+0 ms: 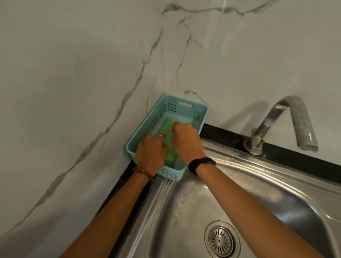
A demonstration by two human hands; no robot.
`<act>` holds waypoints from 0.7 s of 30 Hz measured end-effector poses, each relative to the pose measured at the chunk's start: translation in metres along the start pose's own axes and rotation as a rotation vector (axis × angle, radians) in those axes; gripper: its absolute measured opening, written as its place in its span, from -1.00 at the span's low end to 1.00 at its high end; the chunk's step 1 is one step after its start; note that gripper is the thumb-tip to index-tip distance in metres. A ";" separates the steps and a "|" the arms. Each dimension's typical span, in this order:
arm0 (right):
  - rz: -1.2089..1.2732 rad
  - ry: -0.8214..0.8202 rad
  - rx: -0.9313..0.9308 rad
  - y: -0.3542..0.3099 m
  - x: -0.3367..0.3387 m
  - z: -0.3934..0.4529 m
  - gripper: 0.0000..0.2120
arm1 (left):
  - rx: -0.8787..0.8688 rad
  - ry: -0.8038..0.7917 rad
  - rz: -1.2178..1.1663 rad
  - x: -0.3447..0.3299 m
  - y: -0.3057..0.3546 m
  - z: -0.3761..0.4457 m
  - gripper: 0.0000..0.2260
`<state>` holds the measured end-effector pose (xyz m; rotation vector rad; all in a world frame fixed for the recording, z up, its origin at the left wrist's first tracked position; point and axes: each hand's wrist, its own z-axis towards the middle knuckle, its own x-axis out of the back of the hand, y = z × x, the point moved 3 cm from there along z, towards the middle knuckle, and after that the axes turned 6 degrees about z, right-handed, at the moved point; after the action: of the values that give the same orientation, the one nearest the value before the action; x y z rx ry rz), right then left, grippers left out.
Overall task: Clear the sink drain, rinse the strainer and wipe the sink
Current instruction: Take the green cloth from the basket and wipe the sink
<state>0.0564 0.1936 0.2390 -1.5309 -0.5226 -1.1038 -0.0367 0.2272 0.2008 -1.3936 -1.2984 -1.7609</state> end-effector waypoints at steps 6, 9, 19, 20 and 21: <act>-0.138 -0.192 -0.234 0.015 -0.055 0.032 -0.73 | 0.023 0.037 -0.004 -0.005 -0.005 0.003 -0.62; 0.233 -0.139 -0.487 0.026 -0.063 0.037 -0.60 | 0.034 0.066 -0.042 -0.007 -0.006 0.005 -0.59; 0.772 0.016 0.048 -0.012 0.012 0.010 -0.28 | 0.097 -0.051 -1.163 0.033 0.011 0.002 -0.64; 0.721 -0.005 0.122 -0.018 0.022 0.000 -0.28 | 0.098 -0.090 -1.278 0.043 0.014 -0.001 -0.64; 0.682 -0.018 0.161 -0.023 0.030 -0.012 -0.27 | 0.089 -0.134 -1.339 0.049 0.017 -0.004 -0.63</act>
<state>0.0475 0.1816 0.2762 -1.4172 -0.0730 -0.5059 -0.0396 0.2239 0.2528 -0.4887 -2.6850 -2.2691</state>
